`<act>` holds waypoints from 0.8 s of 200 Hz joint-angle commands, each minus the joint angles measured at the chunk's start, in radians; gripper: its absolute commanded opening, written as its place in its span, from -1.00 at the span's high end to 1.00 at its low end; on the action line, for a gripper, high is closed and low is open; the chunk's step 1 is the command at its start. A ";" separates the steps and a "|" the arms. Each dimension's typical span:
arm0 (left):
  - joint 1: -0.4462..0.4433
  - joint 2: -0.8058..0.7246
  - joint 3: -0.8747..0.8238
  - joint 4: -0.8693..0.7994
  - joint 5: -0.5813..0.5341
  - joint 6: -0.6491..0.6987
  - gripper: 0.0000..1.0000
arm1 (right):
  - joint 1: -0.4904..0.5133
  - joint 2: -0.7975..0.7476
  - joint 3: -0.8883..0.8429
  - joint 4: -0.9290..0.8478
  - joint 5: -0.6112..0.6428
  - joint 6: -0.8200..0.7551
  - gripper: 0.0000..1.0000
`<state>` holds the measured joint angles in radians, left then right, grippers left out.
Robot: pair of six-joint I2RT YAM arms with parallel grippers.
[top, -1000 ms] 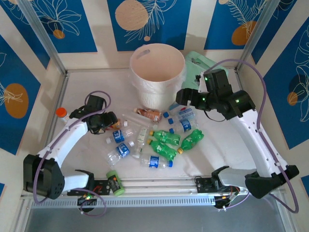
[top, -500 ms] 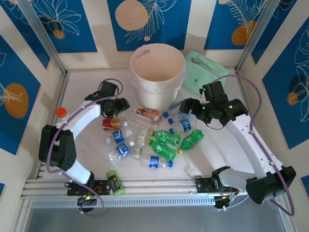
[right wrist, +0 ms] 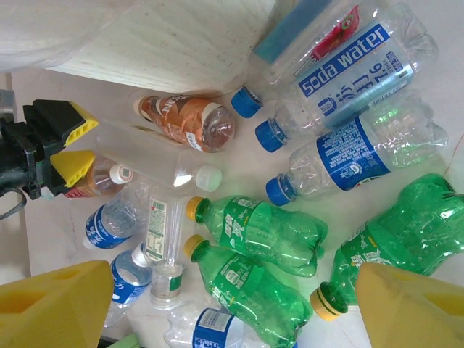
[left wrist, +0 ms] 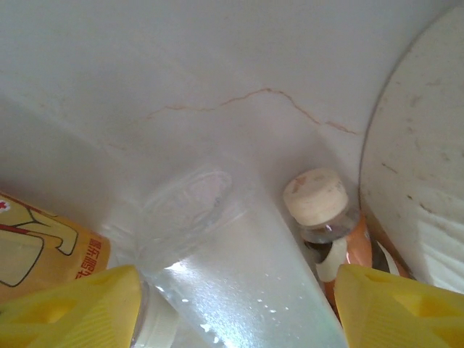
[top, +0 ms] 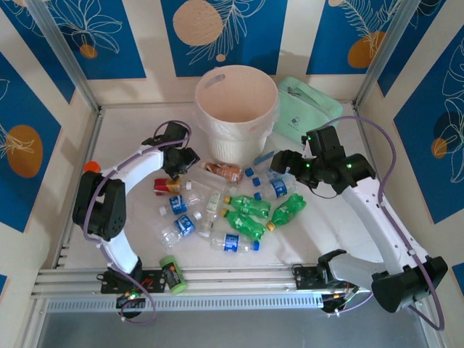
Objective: Put the plastic bottles in the bin
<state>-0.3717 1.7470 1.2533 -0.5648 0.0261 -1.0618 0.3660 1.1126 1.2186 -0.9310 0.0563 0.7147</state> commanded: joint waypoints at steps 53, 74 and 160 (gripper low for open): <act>-0.030 0.067 0.033 -0.027 -0.025 -0.124 -0.45 | -0.001 -0.026 -0.016 -0.004 -0.003 0.011 -0.74; -0.033 0.085 0.039 -0.041 -0.038 -0.144 -0.45 | -0.001 -0.030 -0.013 -0.012 0.000 0.007 -0.74; -0.036 0.147 0.062 -0.101 -0.032 -0.192 -0.48 | -0.001 -0.023 0.013 -0.025 0.002 -0.002 -0.75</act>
<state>-0.4023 1.8309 1.3182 -0.5629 -0.0044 -1.2087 0.3660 1.0996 1.2144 -0.9325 0.0563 0.7147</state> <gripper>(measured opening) 0.734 0.872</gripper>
